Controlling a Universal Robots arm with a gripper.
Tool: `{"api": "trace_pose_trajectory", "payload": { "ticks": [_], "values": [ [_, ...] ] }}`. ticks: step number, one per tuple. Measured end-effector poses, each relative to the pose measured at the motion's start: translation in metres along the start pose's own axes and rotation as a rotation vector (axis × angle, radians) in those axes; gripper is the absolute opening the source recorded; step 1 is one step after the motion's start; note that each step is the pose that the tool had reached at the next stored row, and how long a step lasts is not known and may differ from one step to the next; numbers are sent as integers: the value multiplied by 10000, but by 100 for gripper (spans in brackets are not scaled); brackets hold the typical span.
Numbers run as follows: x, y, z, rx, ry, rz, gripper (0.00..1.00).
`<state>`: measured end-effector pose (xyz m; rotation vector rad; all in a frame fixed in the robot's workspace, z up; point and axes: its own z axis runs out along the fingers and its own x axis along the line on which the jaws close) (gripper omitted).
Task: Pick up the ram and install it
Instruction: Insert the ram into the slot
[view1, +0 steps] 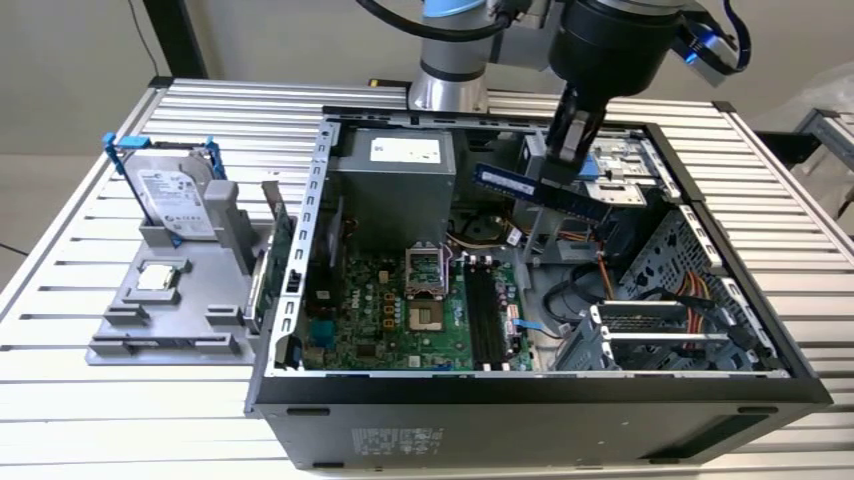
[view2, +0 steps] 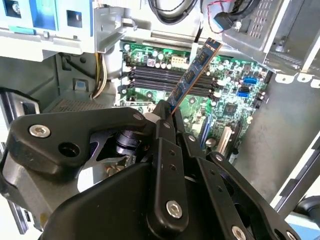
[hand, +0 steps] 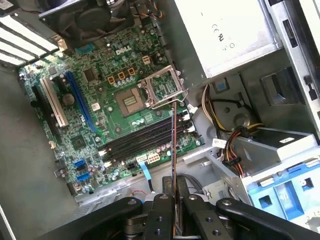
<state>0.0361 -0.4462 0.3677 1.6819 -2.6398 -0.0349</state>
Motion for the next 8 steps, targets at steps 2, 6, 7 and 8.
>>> {"api": "trace_pose_trajectory", "payload": {
  "ticks": [2,6,7,8],
  "values": [
    [0,0,0,1,-4,156,0],
    [0,0,0,1,-11,462,0],
    [0,0,1,1,-13,541,0],
    [0,0,1,2,-15,616,0]
  ]
}}
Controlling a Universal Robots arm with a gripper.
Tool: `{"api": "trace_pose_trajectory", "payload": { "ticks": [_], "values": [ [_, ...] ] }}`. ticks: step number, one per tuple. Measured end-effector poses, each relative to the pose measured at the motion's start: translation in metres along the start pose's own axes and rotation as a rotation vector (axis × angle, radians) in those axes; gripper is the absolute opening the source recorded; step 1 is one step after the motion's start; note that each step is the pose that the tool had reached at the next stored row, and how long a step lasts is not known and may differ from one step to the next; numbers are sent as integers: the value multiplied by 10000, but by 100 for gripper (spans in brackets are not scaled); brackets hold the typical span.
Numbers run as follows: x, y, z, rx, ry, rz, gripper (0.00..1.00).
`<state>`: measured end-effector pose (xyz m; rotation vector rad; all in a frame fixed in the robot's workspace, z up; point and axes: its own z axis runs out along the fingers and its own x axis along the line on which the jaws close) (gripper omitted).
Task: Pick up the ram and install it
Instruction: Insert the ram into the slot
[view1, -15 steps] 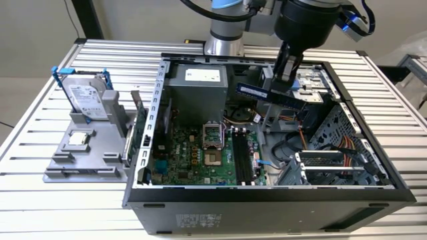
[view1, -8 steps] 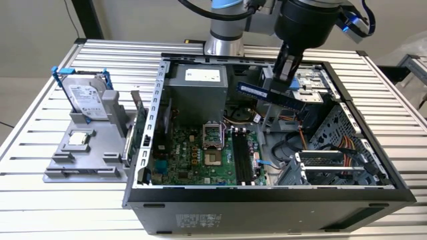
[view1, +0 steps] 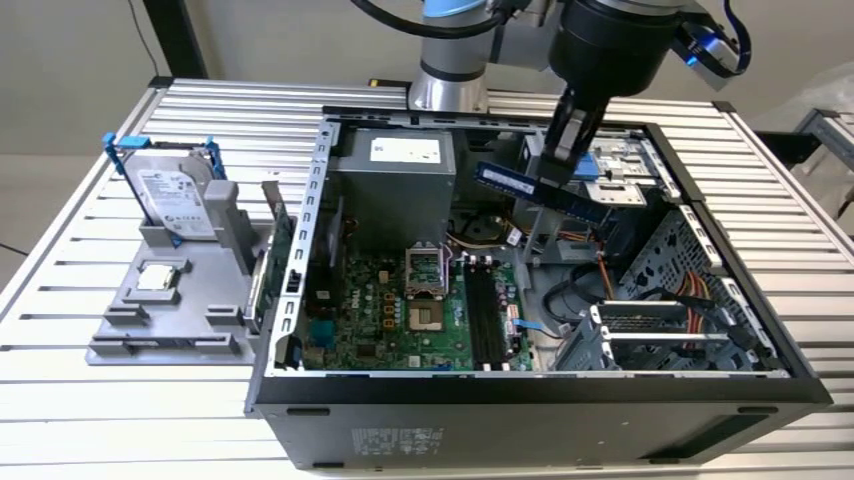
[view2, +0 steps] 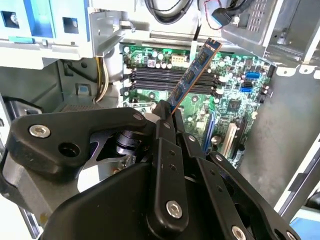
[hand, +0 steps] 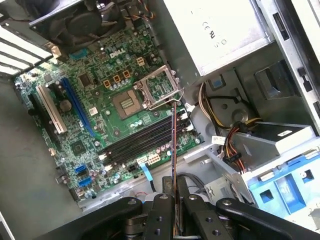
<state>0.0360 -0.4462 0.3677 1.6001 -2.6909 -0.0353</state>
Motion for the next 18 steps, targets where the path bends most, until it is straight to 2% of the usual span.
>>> {"api": "trace_pose_trajectory", "payload": {
  "ticks": [18],
  "values": [
    [0,0,2,3,-37,1478,0]
  ]
}}
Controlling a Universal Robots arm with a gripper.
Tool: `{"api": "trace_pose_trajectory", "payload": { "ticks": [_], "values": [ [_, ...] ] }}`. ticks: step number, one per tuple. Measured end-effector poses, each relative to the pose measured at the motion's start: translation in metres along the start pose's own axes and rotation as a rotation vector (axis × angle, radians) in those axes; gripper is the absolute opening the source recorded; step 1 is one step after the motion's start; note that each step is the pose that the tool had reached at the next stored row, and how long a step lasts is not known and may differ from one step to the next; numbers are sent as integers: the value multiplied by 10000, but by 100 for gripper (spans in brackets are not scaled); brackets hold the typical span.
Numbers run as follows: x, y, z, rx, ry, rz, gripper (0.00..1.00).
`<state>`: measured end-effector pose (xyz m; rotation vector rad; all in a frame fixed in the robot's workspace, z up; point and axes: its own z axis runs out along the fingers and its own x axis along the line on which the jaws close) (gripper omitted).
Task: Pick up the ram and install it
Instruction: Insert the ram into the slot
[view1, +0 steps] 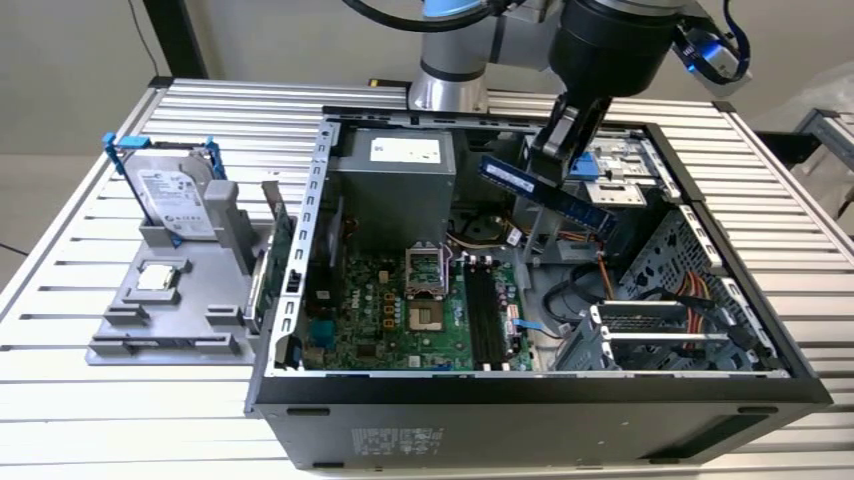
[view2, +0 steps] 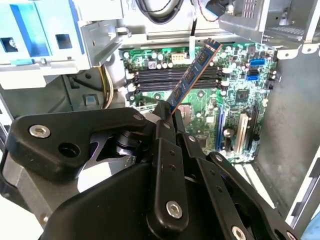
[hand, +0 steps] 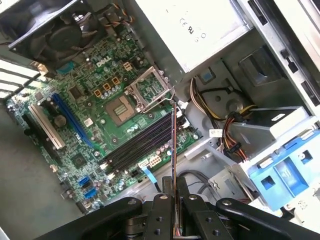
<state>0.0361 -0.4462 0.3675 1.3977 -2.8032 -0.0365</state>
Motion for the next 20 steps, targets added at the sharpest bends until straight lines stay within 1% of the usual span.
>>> {"api": "trace_pose_trajectory", "payload": {
  "ticks": [20],
  "values": [
    [0,0,3,5,-49,1975,0]
  ]
}}
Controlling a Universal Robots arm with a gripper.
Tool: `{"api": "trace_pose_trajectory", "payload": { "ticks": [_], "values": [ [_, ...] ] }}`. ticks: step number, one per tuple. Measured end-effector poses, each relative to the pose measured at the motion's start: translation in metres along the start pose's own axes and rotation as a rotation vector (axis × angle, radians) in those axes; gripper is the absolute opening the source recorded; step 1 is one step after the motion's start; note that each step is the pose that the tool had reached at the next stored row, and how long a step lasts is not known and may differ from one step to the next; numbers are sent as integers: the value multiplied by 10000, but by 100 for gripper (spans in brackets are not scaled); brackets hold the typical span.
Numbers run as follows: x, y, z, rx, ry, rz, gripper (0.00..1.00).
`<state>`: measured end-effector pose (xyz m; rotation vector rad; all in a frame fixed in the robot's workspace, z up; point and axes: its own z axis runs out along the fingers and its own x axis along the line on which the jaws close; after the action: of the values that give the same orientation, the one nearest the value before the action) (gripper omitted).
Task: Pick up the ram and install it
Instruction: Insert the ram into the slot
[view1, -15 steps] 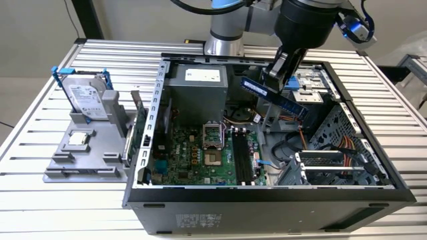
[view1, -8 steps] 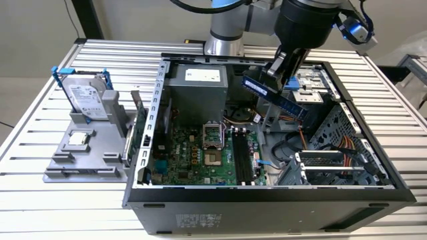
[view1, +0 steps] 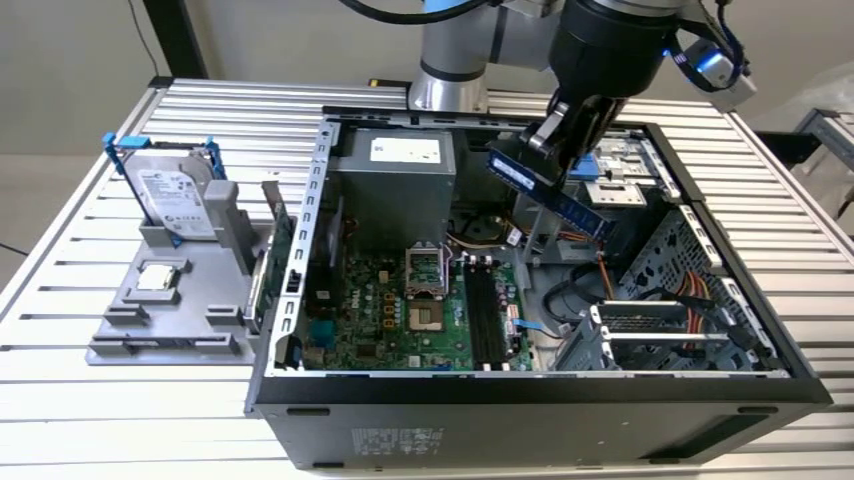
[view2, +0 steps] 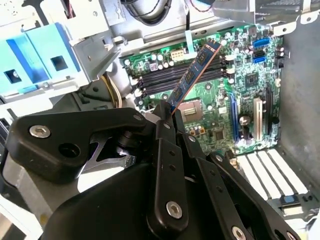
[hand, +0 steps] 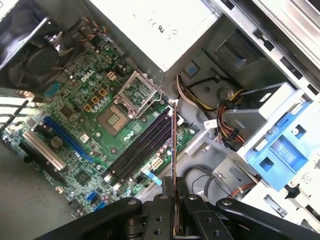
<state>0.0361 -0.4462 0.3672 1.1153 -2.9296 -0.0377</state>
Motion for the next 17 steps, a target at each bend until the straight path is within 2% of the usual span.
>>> {"api": "trace_pose_trajectory", "payload": {
  "ticks": [17],
  "values": [
    [0,0,2,4,-41,1664,0]
  ]
}}
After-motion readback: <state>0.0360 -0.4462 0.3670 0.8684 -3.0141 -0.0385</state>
